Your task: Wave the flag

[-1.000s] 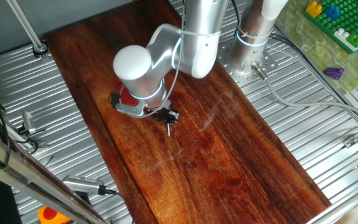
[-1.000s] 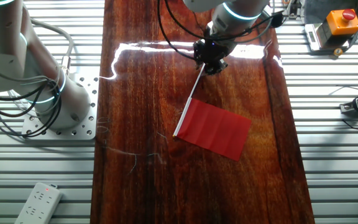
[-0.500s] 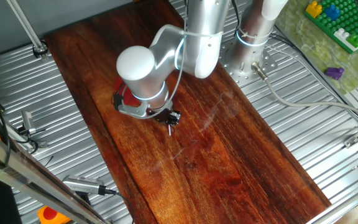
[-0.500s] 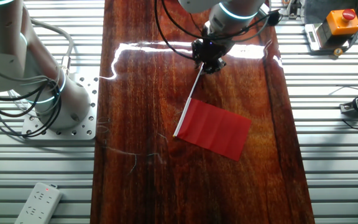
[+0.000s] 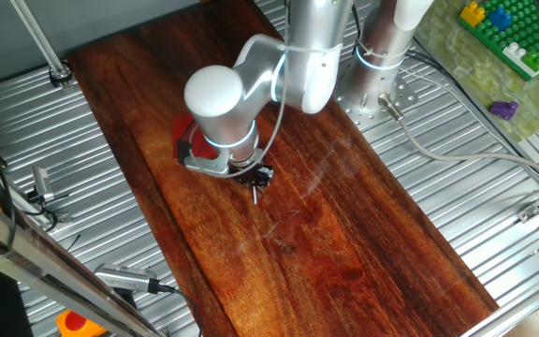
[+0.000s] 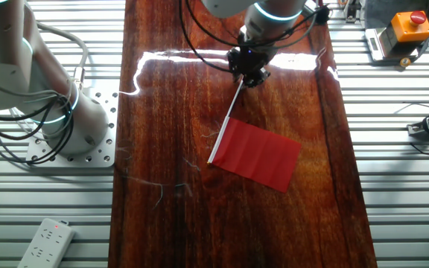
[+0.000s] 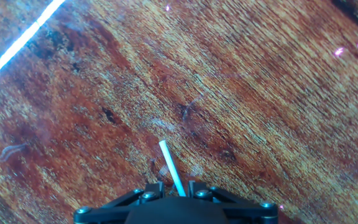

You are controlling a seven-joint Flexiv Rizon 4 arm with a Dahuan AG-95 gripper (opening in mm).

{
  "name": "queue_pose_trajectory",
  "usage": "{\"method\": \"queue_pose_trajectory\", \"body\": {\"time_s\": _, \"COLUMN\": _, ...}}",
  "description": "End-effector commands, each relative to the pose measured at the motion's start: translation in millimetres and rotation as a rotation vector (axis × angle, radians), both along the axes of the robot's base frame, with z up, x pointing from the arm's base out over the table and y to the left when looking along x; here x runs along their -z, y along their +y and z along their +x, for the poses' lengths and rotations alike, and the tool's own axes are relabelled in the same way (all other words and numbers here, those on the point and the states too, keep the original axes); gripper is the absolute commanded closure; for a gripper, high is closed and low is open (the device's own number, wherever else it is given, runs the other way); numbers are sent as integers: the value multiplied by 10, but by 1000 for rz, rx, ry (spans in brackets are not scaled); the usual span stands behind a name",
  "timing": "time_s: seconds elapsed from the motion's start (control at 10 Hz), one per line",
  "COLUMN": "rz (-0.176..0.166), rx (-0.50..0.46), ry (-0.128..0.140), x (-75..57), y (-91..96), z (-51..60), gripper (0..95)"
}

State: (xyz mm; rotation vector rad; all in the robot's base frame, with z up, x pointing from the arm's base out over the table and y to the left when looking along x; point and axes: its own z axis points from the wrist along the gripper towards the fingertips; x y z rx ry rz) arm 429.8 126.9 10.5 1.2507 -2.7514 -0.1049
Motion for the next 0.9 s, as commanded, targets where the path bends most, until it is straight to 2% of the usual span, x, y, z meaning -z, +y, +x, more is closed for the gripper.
{"method": "queue_pose_trajectory", "body": {"time_s": 0.1, "rz": 6, "rx": -14, "ry": -14, "x": 5, "y": 10, "z": 12, "gripper": 760}}
{"method": "queue_pose_trajectory", "body": {"time_s": 0.5, "rz": 13, "rx": -22, "ry": -25, "x": 26, "y": 59, "z": 18, "gripper": 760}}
{"method": "queue_pose_trajectory", "body": {"time_s": 0.9, "rz": -3, "rx": -23, "ry": -28, "x": 51, "y": 123, "z": 30, "gripper": 760}}
